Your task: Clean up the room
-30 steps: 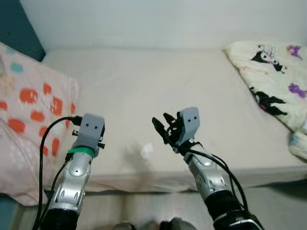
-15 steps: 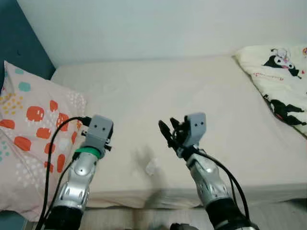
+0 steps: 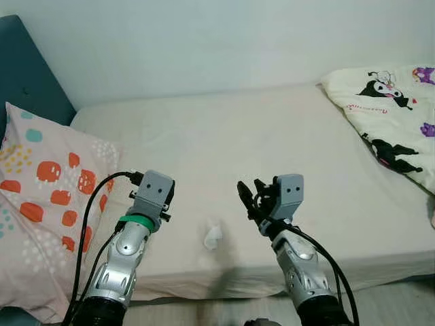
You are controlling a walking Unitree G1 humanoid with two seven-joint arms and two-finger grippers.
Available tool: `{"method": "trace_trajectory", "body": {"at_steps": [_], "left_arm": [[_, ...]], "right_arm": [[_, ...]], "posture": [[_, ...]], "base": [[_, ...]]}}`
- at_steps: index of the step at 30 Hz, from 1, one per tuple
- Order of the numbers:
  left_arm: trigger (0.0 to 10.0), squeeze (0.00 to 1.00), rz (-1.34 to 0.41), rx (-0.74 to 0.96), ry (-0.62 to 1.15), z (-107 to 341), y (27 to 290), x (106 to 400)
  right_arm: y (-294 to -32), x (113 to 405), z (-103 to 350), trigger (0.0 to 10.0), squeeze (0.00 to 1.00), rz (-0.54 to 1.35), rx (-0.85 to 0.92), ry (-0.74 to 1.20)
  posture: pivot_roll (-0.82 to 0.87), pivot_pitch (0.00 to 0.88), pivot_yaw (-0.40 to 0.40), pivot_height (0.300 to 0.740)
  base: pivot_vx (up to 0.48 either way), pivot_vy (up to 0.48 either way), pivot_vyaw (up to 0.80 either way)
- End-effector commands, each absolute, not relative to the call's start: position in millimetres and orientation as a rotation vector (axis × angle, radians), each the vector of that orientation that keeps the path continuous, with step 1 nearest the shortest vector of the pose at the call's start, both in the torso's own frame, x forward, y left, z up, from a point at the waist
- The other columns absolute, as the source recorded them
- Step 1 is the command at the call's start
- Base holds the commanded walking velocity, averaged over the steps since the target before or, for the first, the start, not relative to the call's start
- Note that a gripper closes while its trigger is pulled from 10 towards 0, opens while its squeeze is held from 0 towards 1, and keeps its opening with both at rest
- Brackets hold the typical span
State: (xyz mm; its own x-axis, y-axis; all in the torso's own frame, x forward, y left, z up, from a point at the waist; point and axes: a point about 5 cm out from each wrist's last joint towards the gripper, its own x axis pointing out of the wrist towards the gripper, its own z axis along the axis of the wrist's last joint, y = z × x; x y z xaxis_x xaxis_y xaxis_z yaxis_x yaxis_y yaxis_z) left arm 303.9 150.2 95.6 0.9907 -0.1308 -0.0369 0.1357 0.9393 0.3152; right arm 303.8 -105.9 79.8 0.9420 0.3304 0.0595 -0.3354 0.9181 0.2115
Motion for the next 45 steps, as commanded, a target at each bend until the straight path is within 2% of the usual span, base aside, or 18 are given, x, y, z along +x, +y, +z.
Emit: {"method": "trace_trajectory", "body": {"at_steps": [1, 15, 30, 45], "left_arm": [[10.0, 0.0, -0.147, 0.327, 0.037, 91, 150, 302], [10.0, 0.0, -0.097, 0.295, 0.108, 81, 164, 280], [10.0, 0.0, -0.033, 0.281, 0.117, 88, 173, 261], [10.0, 0.0, -0.023, 0.283, 0.127, 96, 176, 252]], "right_arm": [[-105, 301, 78, 10.0, 0.0, 0.34, 0.228, -0.01], [-102, 298, 79, 10.0, 0.0, 0.402, 0.212, 0.009], [-89, 306, 85, 10.0, 0.0, 0.497, 0.203, 0.028], [-75, 324, 103, 10.0, 0.0, 0.609, 0.198, -0.017]], "posture": [[-0.09, 0.032, 0.126, 0.685], [-0.04, 0.141, 0.098, 0.635], [0.03, 0.209, 0.069, 0.585], [0.06, 0.251, 0.076, 0.585]], "base": [[0.0, 0.0, 0.0], [0.0, 0.0, 0.0], [0.0, 0.0, 0.0], [0.0, 0.0, 0.0]]}}
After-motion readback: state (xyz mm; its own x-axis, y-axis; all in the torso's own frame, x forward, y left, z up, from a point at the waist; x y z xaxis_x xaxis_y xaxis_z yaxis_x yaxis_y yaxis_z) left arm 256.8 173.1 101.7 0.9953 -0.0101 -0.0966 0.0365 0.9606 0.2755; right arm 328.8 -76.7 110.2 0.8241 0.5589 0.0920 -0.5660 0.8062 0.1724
